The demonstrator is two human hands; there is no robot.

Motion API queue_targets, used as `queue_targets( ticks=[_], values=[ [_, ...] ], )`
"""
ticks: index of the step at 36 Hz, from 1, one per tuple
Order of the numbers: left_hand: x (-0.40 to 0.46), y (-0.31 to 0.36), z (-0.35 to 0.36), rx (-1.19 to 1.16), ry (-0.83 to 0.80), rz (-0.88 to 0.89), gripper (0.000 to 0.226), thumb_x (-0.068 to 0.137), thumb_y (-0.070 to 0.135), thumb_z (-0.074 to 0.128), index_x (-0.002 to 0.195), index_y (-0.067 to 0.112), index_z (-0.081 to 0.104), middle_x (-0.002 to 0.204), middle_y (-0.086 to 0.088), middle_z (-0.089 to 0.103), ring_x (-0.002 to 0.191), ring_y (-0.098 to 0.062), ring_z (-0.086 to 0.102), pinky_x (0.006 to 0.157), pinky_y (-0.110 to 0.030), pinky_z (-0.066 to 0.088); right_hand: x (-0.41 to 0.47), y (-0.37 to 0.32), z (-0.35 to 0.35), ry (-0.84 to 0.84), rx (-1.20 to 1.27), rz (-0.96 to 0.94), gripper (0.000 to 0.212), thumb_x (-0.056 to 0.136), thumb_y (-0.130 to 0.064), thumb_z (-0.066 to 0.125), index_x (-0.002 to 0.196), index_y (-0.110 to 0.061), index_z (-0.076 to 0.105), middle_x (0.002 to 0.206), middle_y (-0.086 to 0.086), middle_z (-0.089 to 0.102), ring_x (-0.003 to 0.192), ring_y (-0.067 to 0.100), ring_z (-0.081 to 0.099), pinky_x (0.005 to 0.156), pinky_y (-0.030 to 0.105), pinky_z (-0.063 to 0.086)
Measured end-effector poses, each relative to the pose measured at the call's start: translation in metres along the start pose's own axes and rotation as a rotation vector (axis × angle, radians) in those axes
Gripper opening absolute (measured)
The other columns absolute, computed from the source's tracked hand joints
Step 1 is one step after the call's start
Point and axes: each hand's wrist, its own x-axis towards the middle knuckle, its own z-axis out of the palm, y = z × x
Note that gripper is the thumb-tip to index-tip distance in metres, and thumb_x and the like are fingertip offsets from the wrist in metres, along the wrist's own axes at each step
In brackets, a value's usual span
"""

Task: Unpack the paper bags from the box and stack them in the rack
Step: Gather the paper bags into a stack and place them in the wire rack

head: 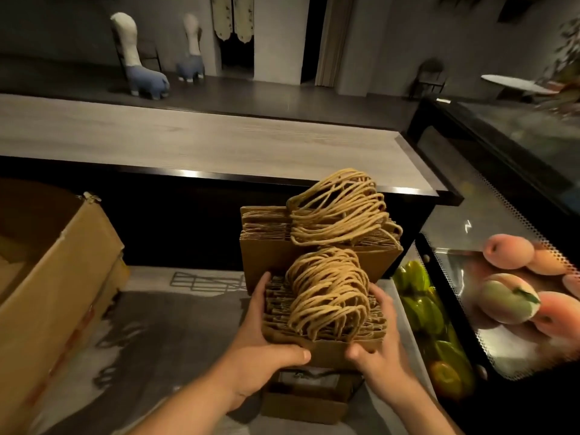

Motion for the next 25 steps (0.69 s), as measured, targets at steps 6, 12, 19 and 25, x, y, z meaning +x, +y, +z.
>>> queue_targets(
  ticks=[6,12,19,25],
  values=[
    [-0.003,-0.015,0.0,-0.066,-0.032,0.023,0.121,0.043,0.011,0.084,0.134,0.063,0.024,0.136,0.019,0.049,0.12,0.001,0.054,0.091,-0.019,0.048,0.003,-0.002,-0.001,0.062,-0.055,-0.066,0.099,0.057,-0.083,0.067,0.135,-0.03,0.036,0.135,0.007,0.043,0.125,0.026,0.048,0.099,0.054,0.045],
    [-0.015,-0.012,0.0,-0.105,-0.122,0.013,0.146,0.014,0.058,0.094,0.139,0.045,0.02,0.126,0.03,0.042,0.113,0.012,0.046,0.105,-0.023,0.039,-0.021,0.012,-0.006,-0.023,-0.058,-0.06,0.099,0.058,-0.075,0.072,0.142,-0.045,0.029,0.144,-0.007,0.039,0.135,0.019,0.039,0.113,0.032,0.034],
    [-0.013,-0.011,-0.002,-0.192,-0.092,-0.051,0.148,0.014,0.061,0.093,0.142,0.048,0.021,0.135,0.018,0.048,0.123,-0.005,0.052,0.108,-0.043,0.042,-0.022,0.017,-0.011,-0.101,-0.078,-0.075,0.113,0.057,-0.068,0.078,0.148,-0.046,0.015,0.151,-0.014,0.03,0.14,0.009,0.033,0.111,0.016,0.03],
    [-0.006,-0.018,-0.015,0.062,-0.154,-0.02,0.14,0.041,0.037,0.095,0.144,0.046,0.002,0.129,0.036,0.035,0.115,0.022,0.041,0.091,-0.003,0.038,-0.017,0.027,-0.021,-0.241,-0.049,0.07,0.116,0.048,-0.069,0.083,0.14,-0.058,0.014,0.142,-0.034,0.037,0.136,-0.004,0.035,0.108,0.011,0.03]
  ],
)
